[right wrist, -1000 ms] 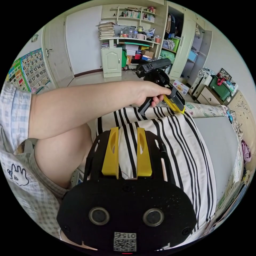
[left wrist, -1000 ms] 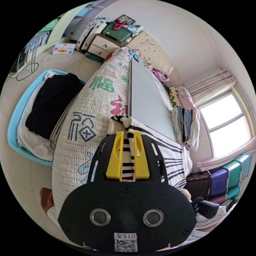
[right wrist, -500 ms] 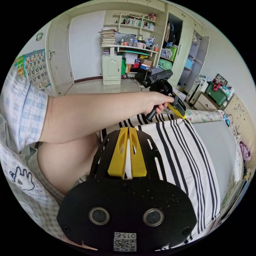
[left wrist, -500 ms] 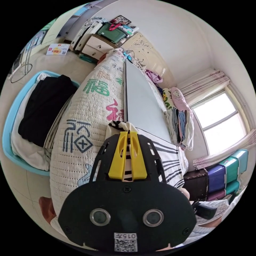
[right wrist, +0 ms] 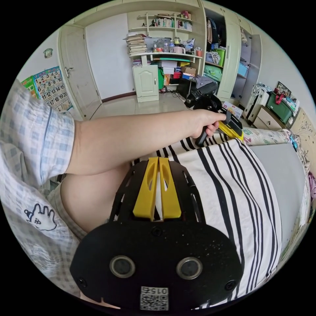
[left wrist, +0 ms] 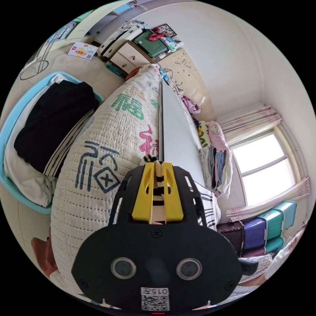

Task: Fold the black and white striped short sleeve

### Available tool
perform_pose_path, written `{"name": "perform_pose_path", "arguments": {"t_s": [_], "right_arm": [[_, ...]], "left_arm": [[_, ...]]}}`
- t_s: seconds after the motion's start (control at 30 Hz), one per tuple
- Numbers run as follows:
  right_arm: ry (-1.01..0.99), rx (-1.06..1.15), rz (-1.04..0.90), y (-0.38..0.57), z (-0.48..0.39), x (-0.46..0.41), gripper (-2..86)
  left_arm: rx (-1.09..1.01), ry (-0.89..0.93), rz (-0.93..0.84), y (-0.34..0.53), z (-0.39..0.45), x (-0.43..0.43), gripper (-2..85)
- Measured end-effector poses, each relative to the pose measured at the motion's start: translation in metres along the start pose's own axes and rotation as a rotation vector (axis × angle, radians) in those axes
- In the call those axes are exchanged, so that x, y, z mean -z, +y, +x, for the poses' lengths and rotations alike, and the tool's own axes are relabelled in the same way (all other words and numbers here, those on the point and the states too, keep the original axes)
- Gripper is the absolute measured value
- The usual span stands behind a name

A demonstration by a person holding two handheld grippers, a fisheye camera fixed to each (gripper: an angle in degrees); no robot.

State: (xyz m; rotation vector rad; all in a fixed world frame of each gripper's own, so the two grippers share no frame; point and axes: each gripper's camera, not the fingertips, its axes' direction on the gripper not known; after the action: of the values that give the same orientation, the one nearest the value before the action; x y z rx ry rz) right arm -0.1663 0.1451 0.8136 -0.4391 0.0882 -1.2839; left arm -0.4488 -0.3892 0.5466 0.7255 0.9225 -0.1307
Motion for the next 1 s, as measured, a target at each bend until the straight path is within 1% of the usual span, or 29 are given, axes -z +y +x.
{"name": "perform_pose_path", "arguments": {"t_s": [0.17, 0.27, 0.37, 0.47, 0.53, 0.6, 0.73, 0.83, 0.87, 0.93, 1.0], "right_arm": [[-0.037, -0.014, -0.01, -0.003, 0.012, 0.011, -0.5], [-0.035, -0.015, -0.057, -0.003, 0.019, 0.003, -0.5], [-0.126, -0.123, -0.061, -0.005, 0.042, 0.007, -0.4], [-0.185, -0.164, -0.041, -0.001, 0.058, 0.017, -0.4], [-0.235, -0.123, -0.04, 0.001, 0.057, 0.025, -0.3], [-0.312, -0.035, -0.072, 0.004, 0.045, 0.036, -0.1], [-0.368, 0.059, -0.049, 0.015, 0.037, 0.07, 0.5], [-0.323, 0.058, 0.038, 0.026, 0.055, 0.12, 1.1], [-0.28, 0.048, 0.075, 0.036, 0.065, 0.143, 1.3], [-0.182, 0.005, 0.121, 0.058, 0.085, 0.179, 1.5], [-0.027, -0.103, 0.161, 0.095, 0.114, 0.224, 1.8]], "left_arm": [[-0.008, -0.022, 0.079, 0.002, 0.008, 0.012, 0.0], [-0.04, -0.091, 0.022, -0.003, 0.021, 0.006, -0.4], [-0.062, -0.165, -0.036, -0.004, 0.038, -0.004, -0.4], [-0.101, -0.236, -0.062, -0.002, 0.061, -0.008, -0.4], [-0.126, -0.279, -0.076, 0.0, 0.075, -0.01, -0.3], [-0.162, -0.34, -0.088, 0.006, 0.096, -0.008, 0.0], [-0.172, -0.377, -0.068, 0.023, 0.121, 0.008, 0.8], [-0.239, -0.412, -0.005, 0.045, 0.157, 0.039, 1.5], [-0.288, -0.406, 0.027, 0.058, 0.174, 0.052, 1.8], [-0.386, -0.37, 0.044, 0.082, 0.202, 0.068, 2.2], [-0.556, -0.313, 0.014, 0.124, 0.239, 0.08, 2.7]]}}
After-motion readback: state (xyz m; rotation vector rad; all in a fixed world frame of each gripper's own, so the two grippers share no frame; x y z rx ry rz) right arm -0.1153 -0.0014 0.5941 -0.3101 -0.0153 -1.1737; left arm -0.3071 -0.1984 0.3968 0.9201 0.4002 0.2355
